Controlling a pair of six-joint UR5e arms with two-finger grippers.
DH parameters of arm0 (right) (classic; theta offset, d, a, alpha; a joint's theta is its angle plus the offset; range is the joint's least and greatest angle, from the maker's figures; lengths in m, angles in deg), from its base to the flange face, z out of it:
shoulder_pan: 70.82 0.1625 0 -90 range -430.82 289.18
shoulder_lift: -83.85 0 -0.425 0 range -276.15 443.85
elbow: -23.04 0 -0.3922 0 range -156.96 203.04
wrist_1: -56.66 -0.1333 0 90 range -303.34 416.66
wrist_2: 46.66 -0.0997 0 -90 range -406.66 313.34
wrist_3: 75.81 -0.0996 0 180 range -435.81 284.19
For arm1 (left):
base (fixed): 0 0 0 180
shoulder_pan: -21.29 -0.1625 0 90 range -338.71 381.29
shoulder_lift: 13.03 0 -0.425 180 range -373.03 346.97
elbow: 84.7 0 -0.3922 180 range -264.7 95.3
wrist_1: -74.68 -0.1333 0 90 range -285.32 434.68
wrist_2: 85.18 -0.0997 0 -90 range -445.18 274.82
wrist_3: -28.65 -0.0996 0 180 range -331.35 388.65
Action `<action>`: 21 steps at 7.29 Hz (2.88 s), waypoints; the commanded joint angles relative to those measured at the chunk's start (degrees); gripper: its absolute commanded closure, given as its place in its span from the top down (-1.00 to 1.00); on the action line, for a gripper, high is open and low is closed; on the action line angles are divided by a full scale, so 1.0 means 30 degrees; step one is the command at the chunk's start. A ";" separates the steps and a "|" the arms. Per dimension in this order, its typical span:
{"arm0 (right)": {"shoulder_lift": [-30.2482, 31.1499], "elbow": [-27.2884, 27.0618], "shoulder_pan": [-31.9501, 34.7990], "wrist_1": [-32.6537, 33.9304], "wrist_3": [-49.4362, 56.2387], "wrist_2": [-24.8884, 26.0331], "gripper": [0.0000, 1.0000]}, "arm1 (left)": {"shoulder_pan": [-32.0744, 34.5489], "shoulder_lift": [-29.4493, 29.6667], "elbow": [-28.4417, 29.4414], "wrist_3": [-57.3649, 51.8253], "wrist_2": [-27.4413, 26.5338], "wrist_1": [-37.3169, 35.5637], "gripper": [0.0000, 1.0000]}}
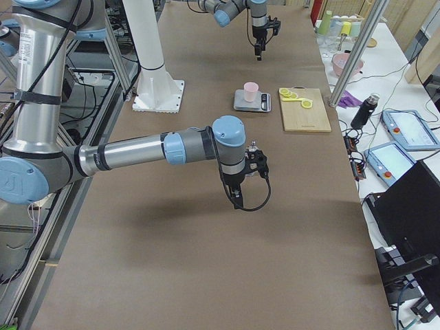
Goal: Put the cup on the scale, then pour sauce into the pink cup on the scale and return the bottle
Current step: 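Release the cup on the scale and withdraw the left arm, then move the right gripper toward the glass dispenser bottle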
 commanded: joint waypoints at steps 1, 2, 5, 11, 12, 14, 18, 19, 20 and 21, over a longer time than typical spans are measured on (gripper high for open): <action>0.0313 -0.0116 -0.0014 -0.1454 0.0061 -0.0035 1.00 | 0.2966 -0.2761 -0.0741 -0.6176 0.0582 -0.0179 0.96; 0.0314 -0.0146 -0.0014 -0.1483 0.0032 -0.0354 1.00 | 0.4516 -0.3903 -0.0626 -0.8323 0.0641 -0.0180 0.96; 0.1014 -0.0117 -0.0188 -0.2998 -0.0026 -0.2115 0.98 | 0.9817 -0.6430 0.2962 -1.0744 0.4711 0.0518 0.96; 0.1808 0.0145 -0.2117 -0.7049 -0.0115 -0.2378 0.97 | 1.5046 -1.0326 0.4682 -1.6996 0.7350 0.0377 0.96; 0.1808 0.0292 -0.2529 -0.8065 -0.0144 -0.2408 0.97 | 1.5136 -1.0853 0.4069 -1.6871 0.7351 0.0493 0.96; 0.1605 0.2855 -0.3175 -1.2182 -0.0144 -0.2847 0.98 | 1.5167 -1.0887 0.3858 -1.6870 0.7351 0.0523 0.96; -0.0383 0.7113 -0.4926 -1.8141 -0.1833 -0.3173 0.98 | 1.5167 -1.0887 0.3858 -1.6899 0.7351 0.0524 0.96; -0.0853 0.8309 -0.5545 -1.9980 -0.2626 -0.2764 0.98 | 1.5167 -1.0887 0.3887 -1.6899 0.7351 0.0524 0.96; -0.1438 0.9713 -0.6247 -2.2348 -0.3852 -0.2064 0.98 | 1.5167 -1.0887 0.3887 -1.6899 0.7351 0.0495 0.96; -0.2198 1.0829 -0.6834 -2.4025 -0.5112 -0.1738 0.98 | 1.5167 -1.0887 0.3887 -1.6870 0.7351 0.0523 0.96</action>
